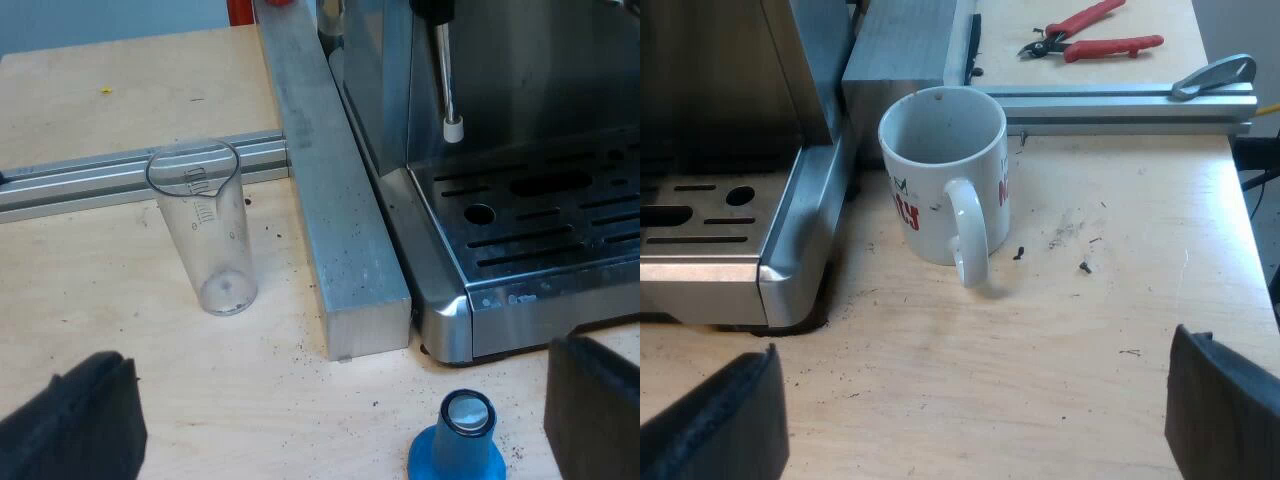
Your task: Place mug into machine
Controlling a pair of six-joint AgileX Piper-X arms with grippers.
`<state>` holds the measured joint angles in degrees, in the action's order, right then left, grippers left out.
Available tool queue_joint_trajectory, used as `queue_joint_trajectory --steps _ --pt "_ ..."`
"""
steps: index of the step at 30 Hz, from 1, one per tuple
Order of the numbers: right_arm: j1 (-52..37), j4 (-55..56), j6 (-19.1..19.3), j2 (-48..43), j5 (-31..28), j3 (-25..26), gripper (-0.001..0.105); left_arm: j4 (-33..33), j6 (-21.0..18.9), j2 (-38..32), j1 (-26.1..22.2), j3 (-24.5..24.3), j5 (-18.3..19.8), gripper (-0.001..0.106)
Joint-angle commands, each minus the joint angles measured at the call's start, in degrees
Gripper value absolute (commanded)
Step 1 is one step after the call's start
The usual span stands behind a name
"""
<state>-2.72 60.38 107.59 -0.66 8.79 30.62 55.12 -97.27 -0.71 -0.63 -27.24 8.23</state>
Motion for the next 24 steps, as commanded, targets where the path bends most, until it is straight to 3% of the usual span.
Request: queue_joint_trajectory --steps 1,13,16,17,19,23,24 --pt "0.0 -1.3 0.3 -2.3 0.0 0.0 0.078 -1.0 -0.8 -7.9 0.0 0.0 -0.3 0.082" --pt "0.0 -1.4 0.3 -2.3 0.0 0.0 0.078 -1.3 -0.8 -7.9 0.0 0.0 -0.2 0.082" --pt "0.0 -2.0 0.1 -2.1 0.0 0.0 0.078 -1.9 -0.8 -7.6 0.0 0.0 2.3 0.082" --pt "0.4 -1.7 -3.1 -1.8 0.0 0.0 0.078 -2.4 -0.8 -7.4 0.0 0.0 3.9 0.082" --pt "1.1 -1.1 -5.6 -1.0 0.0 0.0 0.078 -3.2 -0.8 -6.6 0.3 -0.2 6.4 0.082" --pt "3.1 -1.0 -4.5 1.9 0.0 1.2 0.078 -3.2 -0.8 -4.9 1.0 -1.0 7.6 0.082" --pt "3.8 -1.0 -4.5 3.5 0.0 2.3 0.078 -3.2 -0.5 -2.5 3.3 -2.2 10.6 0.082"
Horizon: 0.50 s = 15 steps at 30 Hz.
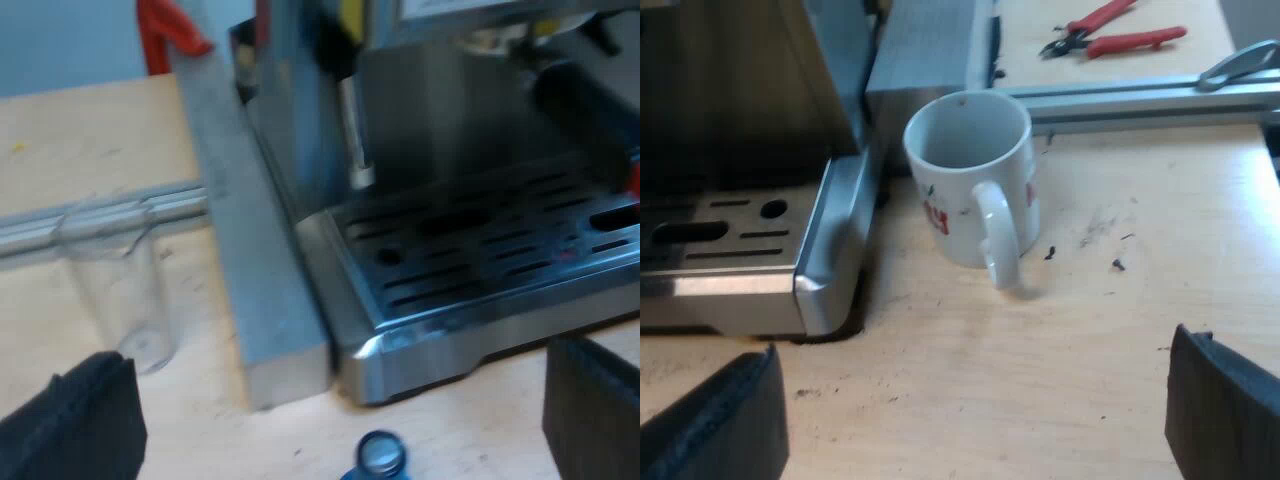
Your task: Place mug into machine
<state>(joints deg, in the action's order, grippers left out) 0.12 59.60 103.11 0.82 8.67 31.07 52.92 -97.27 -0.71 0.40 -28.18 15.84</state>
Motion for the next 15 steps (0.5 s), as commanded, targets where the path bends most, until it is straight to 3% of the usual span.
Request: queue_joint_trajectory --steps 1,4,9,15 --pt "1.5 -0.2 0.0 3.3 0.1 2.8 0.078 -1.0 -0.5 -1.3 3.7 -1.8 4.6 0.082" --pt "2.6 -0.2 0.0 6.5 0.1 5.2 0.078 -1.3 -0.5 0.4 6.1 -2.2 7.1 0.082" --pt "3.7 3.6 0.0 14.7 0.6 10.9 0.078 -2.7 -0.2 5.1 15.6 -2.2 15.5 0.082" --pt "3.7 4.6 0.0 22.4 0.6 11.4 0.078 -5.3 2.0 9.6 23.2 -1.4 16.4 0.082"
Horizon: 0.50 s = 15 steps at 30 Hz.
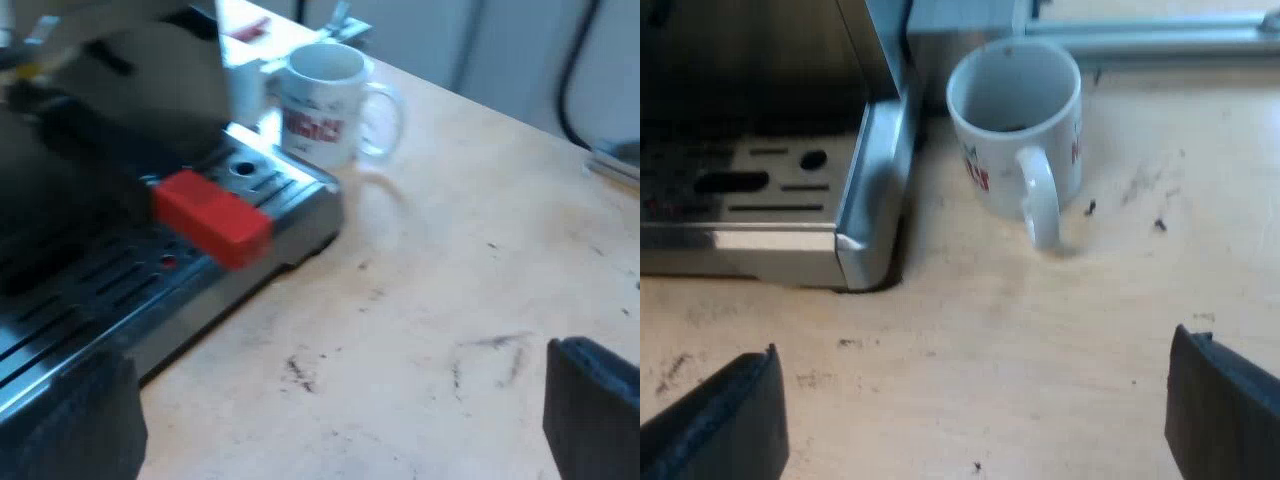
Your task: Place mug into machine
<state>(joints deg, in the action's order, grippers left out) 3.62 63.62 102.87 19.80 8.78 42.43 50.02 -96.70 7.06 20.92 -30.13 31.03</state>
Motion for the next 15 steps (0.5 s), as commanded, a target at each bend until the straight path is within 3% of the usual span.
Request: queue_joint_trajectory --steps 1,4,9,15 --pt "0.2 0.8 0.2 4.8 0.4 -0.1 0.078 -3.5 2.3 2.6 3.7 1.1 2.1 0.082" --pt "0.2 0.4 0.6 7.7 -0.1 -0.1 0.078 -8.5 2.4 4.5 6.1 3.6 4.6 0.082" --pt "0.2 -2.8 3.7 11.0 -2.7 -0.8 0.078 -16.2 2.4 6.5 7.3 8.4 4.7 0.082" --pt "0.2 -9.8 4.0 12.9 -2.5 -4.5 0.078 -23.0 2.4 6.9 7.2 14.6 4.7 0.082"
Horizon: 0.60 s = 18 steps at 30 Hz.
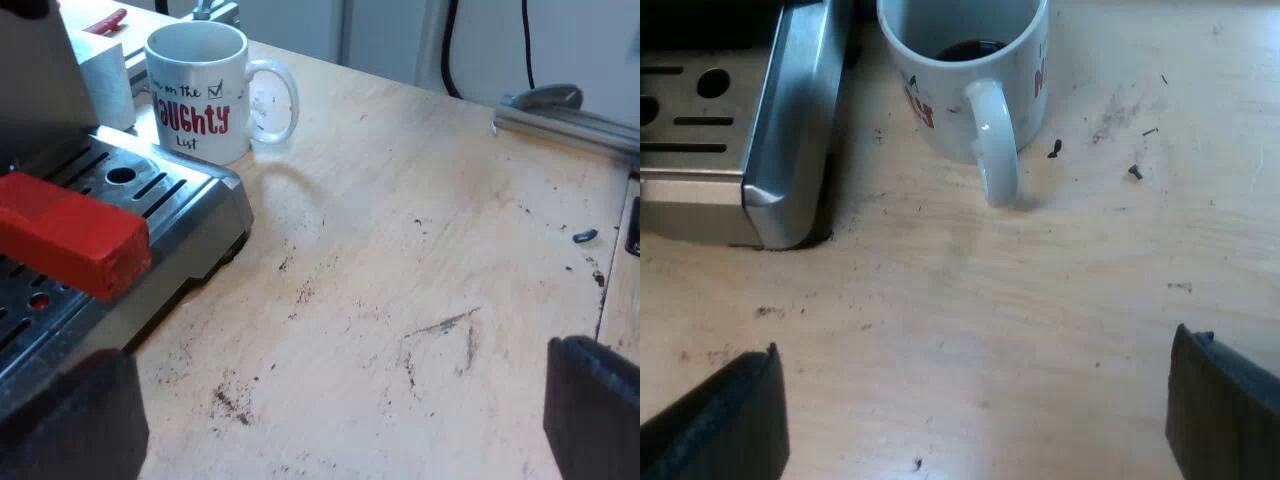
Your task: Place mug into machine
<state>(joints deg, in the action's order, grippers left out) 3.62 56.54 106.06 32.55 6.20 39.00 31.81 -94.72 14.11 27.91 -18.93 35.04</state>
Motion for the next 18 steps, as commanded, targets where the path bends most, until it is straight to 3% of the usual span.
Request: queue_joint_trajectory --steps 1,10,18 --pt "0.2 -4.6 0.8 0.4 0.0 -2.0 0.078 -4.9 0.4 -0.1 0.2 3.9 0.7 0.082" --pt "0.2 -26.6 0.8 4.0 0.0 -15.3 0.078 -5.2 0.4 0.0 0.2 4.7 0.7 0.082" --pt "0.2 -54.7 0.9 9.6 0.0 -26.6 0.078 -5.2 0.4 0.0 0.2 4.7 0.7 0.082"
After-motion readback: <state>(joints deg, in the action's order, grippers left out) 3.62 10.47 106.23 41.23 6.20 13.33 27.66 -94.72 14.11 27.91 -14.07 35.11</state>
